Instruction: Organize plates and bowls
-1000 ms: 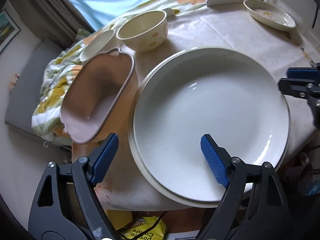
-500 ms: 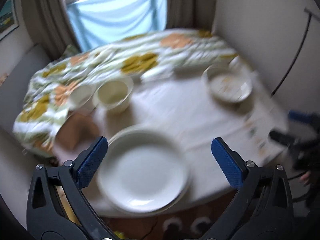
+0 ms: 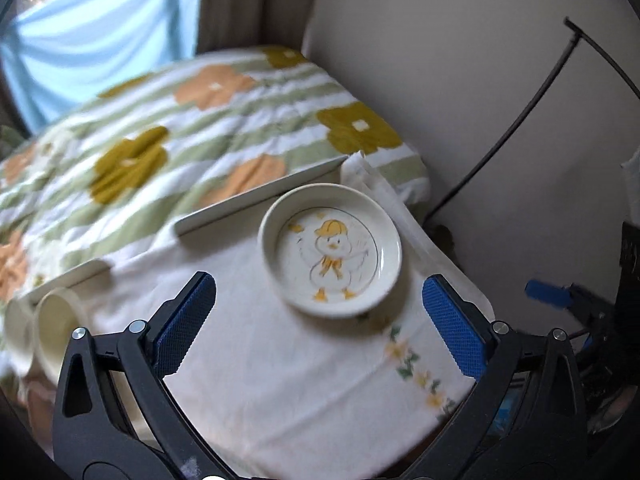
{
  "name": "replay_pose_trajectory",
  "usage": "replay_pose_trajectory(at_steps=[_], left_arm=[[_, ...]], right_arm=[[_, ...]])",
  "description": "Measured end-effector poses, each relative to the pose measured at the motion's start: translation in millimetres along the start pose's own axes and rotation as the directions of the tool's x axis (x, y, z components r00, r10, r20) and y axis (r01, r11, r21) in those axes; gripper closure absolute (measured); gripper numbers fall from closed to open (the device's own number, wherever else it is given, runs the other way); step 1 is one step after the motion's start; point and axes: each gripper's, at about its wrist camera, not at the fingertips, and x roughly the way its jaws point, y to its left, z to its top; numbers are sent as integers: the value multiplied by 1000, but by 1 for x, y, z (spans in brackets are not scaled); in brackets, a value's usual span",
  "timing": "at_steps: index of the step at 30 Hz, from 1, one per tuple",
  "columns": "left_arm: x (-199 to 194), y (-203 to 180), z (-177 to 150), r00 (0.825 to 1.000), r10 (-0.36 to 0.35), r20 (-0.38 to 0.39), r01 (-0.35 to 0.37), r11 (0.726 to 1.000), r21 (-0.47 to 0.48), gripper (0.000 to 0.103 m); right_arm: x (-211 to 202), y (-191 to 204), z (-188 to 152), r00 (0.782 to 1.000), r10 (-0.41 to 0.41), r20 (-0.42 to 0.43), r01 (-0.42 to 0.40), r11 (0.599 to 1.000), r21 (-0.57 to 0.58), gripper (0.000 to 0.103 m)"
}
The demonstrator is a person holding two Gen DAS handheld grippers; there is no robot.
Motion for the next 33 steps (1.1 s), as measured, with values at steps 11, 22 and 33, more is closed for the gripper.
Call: replay_pose_trajectory(at_steps=[11,22,33], left_arm=[[152,60,29,966,-51,-253,72,995,75,51],[188,62,34,958,-98,-270,147,975,167,75],[192,62,36,961,-88,-261,141,972,191,82]], right_arm=[[117,-24,29,996,-5,-87,27,966,258,20],[158,-28,26,995,-63,-84,88,939,333,56],[165,-29,30,992,-98,-84,119,943,311,86]])
